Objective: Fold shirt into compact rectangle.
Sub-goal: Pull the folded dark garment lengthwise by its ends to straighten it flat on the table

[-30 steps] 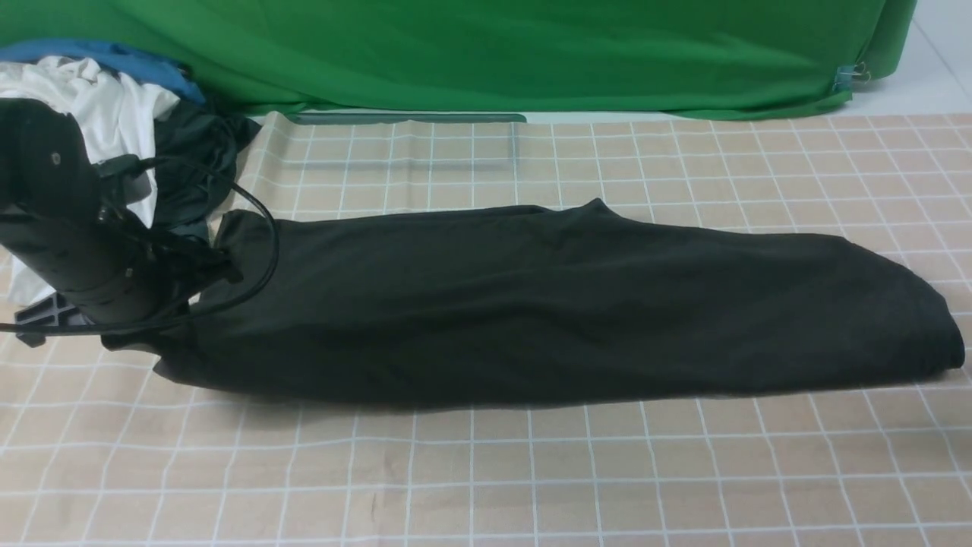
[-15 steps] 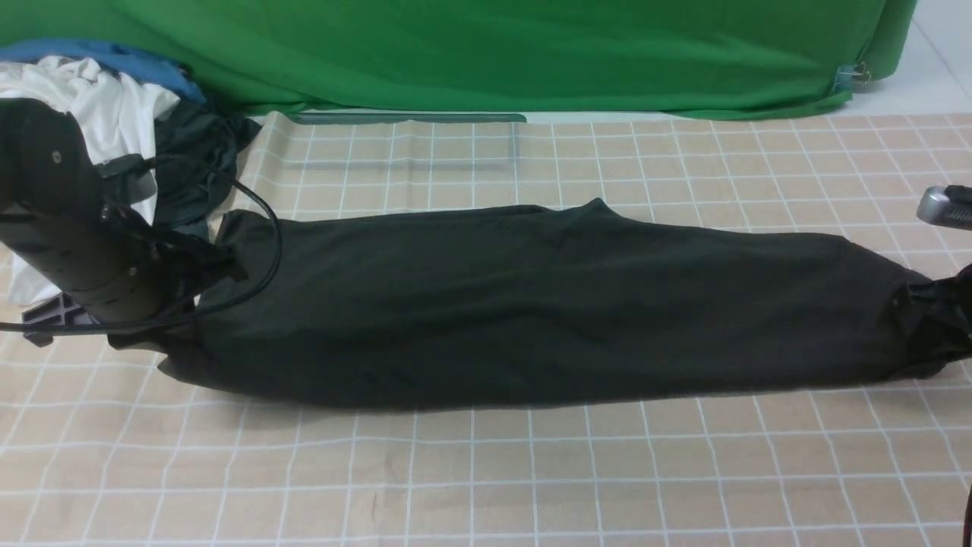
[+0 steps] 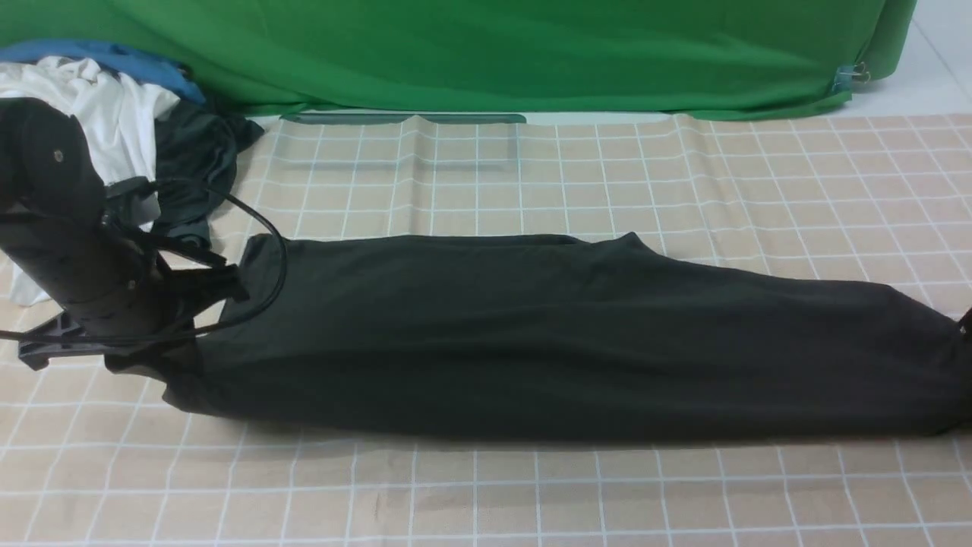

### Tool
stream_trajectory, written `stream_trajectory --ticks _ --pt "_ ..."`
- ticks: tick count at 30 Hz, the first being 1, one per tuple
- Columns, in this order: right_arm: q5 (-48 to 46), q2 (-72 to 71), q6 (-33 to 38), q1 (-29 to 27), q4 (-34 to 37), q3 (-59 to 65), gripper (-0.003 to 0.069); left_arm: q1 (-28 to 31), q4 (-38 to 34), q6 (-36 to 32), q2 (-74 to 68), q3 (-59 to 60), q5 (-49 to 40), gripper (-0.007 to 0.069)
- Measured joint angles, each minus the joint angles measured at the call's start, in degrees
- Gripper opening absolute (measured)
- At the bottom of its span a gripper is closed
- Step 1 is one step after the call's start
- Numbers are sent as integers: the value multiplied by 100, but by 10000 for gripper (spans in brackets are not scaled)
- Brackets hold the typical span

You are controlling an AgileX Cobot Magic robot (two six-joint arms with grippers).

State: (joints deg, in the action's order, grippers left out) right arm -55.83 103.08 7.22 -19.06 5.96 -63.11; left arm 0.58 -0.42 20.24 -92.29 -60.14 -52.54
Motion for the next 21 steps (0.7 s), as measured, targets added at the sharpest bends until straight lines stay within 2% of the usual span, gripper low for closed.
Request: stream_trajectory --ticks 2,4,5,7,9,11,12,13,14,15,17,18,21 --pt "0 0 -16 -7 -62 -7 293 5 42 -4 0 0 -35 71" --pt "-79 0 -46 -7 -118 -122 393 5 42 -4 0 0 -59 108" --pt "-174 0 -62 -7 -123 -216 419 5 96 -4 0 0 -74 134" --pt "-421 0 -81 1 -123 -455 426 5 229 -4 0 -39 -103 187" --pt "-636 -40 -87 63 -123 -718 390 5 404 16 0 -158 -146 252" --pt "-682 -160 -97 225 -113 -959 290 5 543 92 0 -398 -226 323" --pt "-676 -175 -97 246 -108 -999 279 5 543 92 0 -423 -232 327" --pt "-606 -254 -61 378 -50 -1086 220 5 521 109 0 -550 -264 347" --pt "-425 -350 118 644 93 -1162 121 5 340 80 0 -718 -279 358" --pt "-307 -388 219 759 203 -1182 93 5 227 -11 0 -799 -279 353" --pt "44 -400 562 1241 536 -1202 41 -62 -317 -429 6 -905 -253 304" --pt "44 -391 562 1283 562 -1202 41 -74 -362 -464 6 -912 -253 288" --pt "424 -138 758 1900 749 -1206 37 -494 -819 -758 -78 -923 -145 113"
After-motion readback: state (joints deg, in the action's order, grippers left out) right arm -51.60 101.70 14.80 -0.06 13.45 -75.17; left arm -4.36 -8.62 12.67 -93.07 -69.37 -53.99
